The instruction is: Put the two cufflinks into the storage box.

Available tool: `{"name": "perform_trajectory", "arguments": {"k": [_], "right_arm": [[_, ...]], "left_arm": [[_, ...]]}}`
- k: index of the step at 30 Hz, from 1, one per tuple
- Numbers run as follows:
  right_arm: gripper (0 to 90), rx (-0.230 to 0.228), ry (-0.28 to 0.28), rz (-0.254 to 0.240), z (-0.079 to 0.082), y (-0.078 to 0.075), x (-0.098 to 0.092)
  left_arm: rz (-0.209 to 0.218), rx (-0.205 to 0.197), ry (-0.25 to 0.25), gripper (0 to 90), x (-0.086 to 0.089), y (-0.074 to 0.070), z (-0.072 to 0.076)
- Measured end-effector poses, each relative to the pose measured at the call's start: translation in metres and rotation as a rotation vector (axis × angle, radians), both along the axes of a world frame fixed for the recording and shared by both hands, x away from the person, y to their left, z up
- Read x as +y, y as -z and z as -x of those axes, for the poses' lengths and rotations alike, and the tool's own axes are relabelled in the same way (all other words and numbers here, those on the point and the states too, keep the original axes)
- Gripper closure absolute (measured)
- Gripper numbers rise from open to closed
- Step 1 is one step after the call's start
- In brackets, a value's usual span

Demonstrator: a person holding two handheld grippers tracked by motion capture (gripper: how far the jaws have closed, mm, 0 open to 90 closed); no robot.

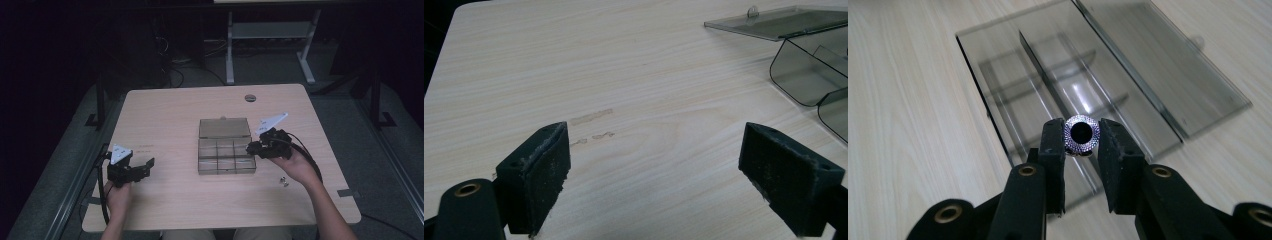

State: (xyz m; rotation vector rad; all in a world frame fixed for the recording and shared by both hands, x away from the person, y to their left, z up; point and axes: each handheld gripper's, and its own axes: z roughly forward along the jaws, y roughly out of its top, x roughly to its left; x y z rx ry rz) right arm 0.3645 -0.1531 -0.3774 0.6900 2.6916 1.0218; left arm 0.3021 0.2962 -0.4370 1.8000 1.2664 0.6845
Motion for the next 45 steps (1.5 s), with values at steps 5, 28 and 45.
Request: {"name": "perform_trajectory", "arguments": {"k": [5,28,45], "right_arm": [[72.9,0.024,-0.032,-0.02,-0.015,-0.004,0.02],[72.9,0.105,-0.147,0.064,-0.058,0.032,0.113],[72.0,0.171,-0.121,0.117,-0.072,0.058,0.129]], "left_arm": [[-0.003,0.003,0.001,12.9,0.001,0.0,-0.001],[0.008,0.0,0.002,12.9,0.001,0.0,-0.001],[0.026,0.001,-0.007,12.9,0.005,0.0,-0.002]]}}
